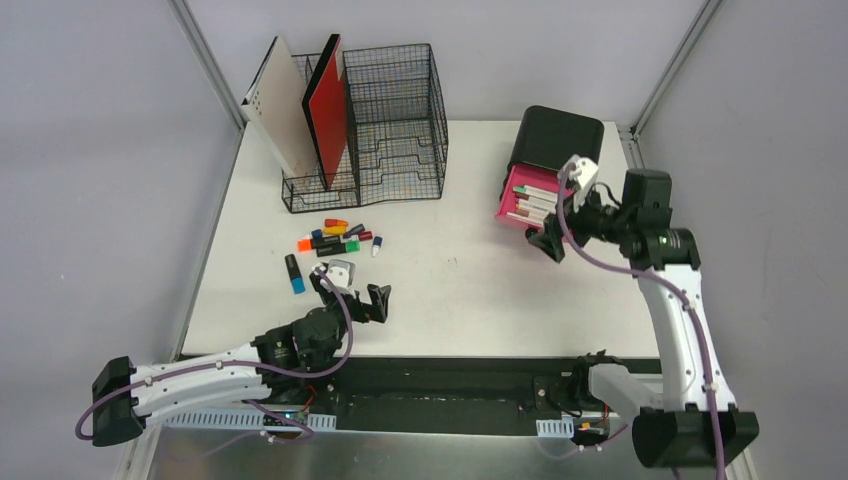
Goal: Organize the desk
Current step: Place the stationery in the drawer, then close the drawer in the storage box.
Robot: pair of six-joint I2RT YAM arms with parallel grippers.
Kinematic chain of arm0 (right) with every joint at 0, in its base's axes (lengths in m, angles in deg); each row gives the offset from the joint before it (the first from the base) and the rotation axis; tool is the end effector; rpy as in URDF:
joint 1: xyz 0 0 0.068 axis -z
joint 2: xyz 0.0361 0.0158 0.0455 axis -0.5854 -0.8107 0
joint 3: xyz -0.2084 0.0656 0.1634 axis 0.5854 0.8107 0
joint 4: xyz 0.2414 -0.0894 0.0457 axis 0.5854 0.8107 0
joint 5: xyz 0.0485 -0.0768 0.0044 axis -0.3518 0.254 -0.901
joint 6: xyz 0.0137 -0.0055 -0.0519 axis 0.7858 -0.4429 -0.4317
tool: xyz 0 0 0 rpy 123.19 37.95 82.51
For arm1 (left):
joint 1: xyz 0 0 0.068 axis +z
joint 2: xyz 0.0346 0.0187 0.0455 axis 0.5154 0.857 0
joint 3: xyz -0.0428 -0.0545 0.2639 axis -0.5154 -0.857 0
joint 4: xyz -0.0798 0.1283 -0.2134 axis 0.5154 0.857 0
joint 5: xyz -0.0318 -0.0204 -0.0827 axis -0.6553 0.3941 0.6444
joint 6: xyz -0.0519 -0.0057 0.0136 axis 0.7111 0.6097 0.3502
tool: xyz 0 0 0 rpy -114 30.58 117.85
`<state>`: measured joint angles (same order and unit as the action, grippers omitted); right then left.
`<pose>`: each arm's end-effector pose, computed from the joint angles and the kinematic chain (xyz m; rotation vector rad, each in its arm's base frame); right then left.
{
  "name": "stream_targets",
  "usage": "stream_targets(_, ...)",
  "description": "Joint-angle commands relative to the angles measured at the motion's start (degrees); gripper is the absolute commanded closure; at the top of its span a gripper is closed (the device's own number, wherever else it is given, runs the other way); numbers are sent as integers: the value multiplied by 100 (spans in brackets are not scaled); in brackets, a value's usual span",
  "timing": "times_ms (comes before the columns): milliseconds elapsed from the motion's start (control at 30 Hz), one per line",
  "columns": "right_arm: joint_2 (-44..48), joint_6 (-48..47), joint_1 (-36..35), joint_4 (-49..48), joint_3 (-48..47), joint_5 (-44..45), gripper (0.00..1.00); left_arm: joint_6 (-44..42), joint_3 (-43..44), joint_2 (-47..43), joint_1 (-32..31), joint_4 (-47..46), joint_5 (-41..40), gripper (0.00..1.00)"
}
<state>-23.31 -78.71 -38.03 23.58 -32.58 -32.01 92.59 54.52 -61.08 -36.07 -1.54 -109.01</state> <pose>0.2089 0.0299 0.3650 -0.9814 1.8930 0.4199 0.0750 -0.1111 0.1823 0.2017 1.7273 -0.3453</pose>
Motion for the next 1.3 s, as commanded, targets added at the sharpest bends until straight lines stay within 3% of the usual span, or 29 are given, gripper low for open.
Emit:
stream_targets(0,678,299,194,-260,1000,-1626,1,538,590,74,-6,510,-145,2)
stream_targets(100,965,621,526,-940,1658,-1930,1,816,906,69,9,920,95,5)
stream_targets(267,1100,304,712,-559,1753,-1740,1,1333,1463,167,291,1876,474,7)
stream_targets(500,1380,373,708,-595,1752,-1520,1,1809,2136,736,1801,2700,2289,8)
stream_targets(633,1377,397,712,-599,1750,-1529,1,1741,2451,1125,2240,2919,3027,9)
stream_targets(1000,1428,389,712,-607,1780,-1535,1,1322,3006,2493,2350,3202,3722,5)
stream_targets(1267,1401,422,720,-616,1801,-1647,1,895,2791,2096,2350,2465,5090,1)
